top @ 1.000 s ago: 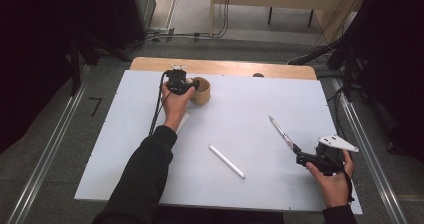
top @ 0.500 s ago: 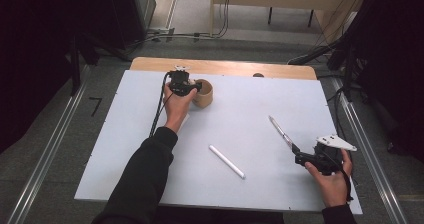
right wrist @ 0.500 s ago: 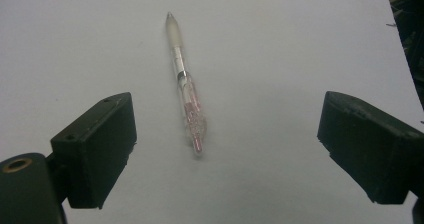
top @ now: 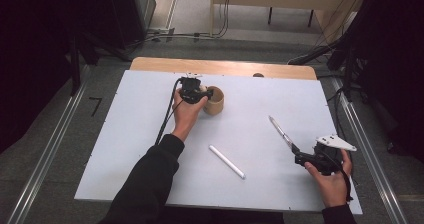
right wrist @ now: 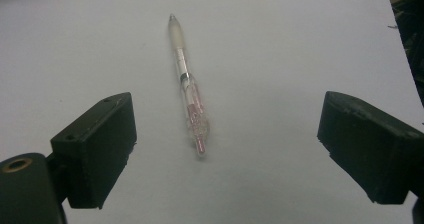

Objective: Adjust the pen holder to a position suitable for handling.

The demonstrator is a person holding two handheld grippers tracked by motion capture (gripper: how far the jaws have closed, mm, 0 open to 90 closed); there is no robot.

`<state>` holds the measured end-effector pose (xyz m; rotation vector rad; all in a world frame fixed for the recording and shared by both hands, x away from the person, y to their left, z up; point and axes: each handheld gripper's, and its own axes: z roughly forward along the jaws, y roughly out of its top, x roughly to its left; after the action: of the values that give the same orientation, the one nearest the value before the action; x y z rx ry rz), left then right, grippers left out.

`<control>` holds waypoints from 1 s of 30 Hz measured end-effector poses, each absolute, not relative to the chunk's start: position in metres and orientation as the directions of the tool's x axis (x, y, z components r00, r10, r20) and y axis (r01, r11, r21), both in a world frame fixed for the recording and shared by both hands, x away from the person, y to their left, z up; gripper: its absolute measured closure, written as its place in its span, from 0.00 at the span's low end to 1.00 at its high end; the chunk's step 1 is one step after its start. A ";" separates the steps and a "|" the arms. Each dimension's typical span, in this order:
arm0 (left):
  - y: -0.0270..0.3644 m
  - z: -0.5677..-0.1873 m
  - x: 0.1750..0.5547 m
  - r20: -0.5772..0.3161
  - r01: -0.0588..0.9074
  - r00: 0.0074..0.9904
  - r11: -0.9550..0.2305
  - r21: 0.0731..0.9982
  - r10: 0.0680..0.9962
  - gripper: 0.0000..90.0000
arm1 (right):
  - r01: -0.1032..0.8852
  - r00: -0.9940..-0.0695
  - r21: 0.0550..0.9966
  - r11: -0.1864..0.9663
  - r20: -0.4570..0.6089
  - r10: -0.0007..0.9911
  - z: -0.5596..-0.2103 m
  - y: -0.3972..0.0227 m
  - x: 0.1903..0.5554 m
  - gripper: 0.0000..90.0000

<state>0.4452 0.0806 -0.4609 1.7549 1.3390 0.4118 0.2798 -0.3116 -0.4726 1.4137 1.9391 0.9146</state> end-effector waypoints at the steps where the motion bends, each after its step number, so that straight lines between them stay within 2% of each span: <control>1: 0.078 -0.461 0.443 -0.232 0.612 0.375 -0.052 0.789 0.897 0.70 | 0.571 -0.284 0.793 0.209 -0.048 0.958 -0.472 -0.311 0.280 0.08; 22: 0.043 -0.463 0.412 -0.240 0.615 0.444 -0.099 0.782 0.863 0.70 | 0.574 -0.292 0.790 0.215 -0.048 0.955 -0.473 -0.307 0.281 0.08; 27: 0.043 -0.467 0.410 -0.247 0.614 0.448 -0.095 0.784 0.859 0.56 | 0.577 -0.294 0.787 0.218 -0.049 0.955 -0.474 -0.305 0.282 0.08; 30: 0.043 -0.466 0.406 -0.234 0.604 0.453 -0.103 0.791 0.860 0.44 | 0.576 -0.294 0.787 0.221 -0.052 0.954 -0.474 -0.306 0.282 0.08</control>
<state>0.4062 0.0432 -0.4661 1.8064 1.2462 0.3589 0.2816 -0.3059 -0.4741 1.4068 1.9576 0.9081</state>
